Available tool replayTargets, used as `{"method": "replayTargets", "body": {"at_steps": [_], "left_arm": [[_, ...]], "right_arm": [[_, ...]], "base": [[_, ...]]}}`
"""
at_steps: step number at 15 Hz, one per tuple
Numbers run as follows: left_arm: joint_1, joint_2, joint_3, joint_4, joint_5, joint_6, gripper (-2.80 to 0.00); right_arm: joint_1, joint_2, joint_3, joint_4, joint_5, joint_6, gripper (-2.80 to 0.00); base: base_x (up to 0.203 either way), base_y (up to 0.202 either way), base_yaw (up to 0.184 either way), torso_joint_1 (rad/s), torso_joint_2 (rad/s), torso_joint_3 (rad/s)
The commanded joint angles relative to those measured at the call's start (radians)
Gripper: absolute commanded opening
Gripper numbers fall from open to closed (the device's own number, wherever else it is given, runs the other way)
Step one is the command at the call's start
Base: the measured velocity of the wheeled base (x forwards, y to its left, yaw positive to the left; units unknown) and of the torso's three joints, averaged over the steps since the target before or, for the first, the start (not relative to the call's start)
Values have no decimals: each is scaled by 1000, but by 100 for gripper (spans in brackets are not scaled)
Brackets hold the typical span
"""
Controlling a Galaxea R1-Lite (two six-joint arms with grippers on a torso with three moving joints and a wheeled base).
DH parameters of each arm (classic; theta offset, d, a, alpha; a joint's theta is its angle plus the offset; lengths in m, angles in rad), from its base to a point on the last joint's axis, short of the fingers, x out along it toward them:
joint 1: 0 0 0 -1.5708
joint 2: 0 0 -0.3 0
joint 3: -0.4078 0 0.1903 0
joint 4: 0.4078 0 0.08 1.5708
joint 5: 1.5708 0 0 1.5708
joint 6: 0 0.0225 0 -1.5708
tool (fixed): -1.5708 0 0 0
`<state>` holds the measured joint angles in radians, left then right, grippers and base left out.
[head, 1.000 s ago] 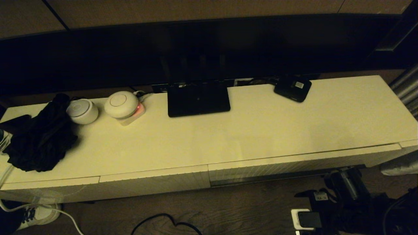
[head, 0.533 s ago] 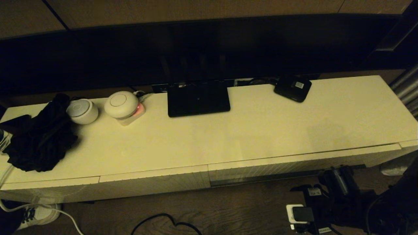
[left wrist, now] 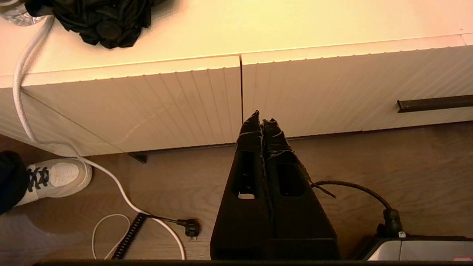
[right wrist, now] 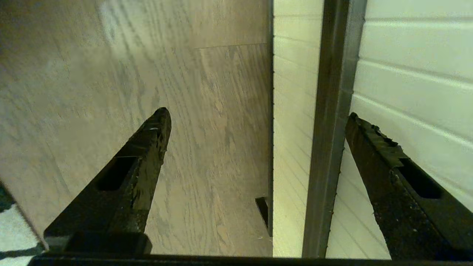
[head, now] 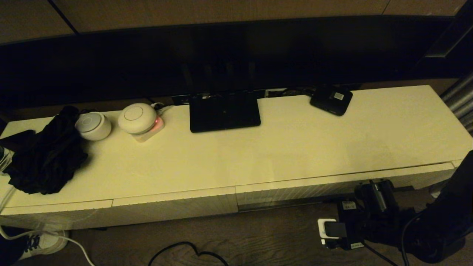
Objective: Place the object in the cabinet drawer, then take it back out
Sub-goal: Open the drawer
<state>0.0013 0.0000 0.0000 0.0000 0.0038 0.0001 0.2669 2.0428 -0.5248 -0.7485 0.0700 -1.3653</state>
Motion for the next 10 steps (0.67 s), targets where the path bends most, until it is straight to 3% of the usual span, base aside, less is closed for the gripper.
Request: {"method": "replayTargets", "body": {"at_steps": [1, 10], "left_arm": [[0, 0, 3, 0, 1, 0, -280], [0, 0, 3, 0, 1, 0, -280]], "right_arm": [[-2, 29, -21, -7, -1, -6, 0], [-11, 85, -62, -8, -4, -8, 0]], "base": [[0, 0, 0, 0, 0, 0], [0, 0, 0, 0, 0, 0]]}}
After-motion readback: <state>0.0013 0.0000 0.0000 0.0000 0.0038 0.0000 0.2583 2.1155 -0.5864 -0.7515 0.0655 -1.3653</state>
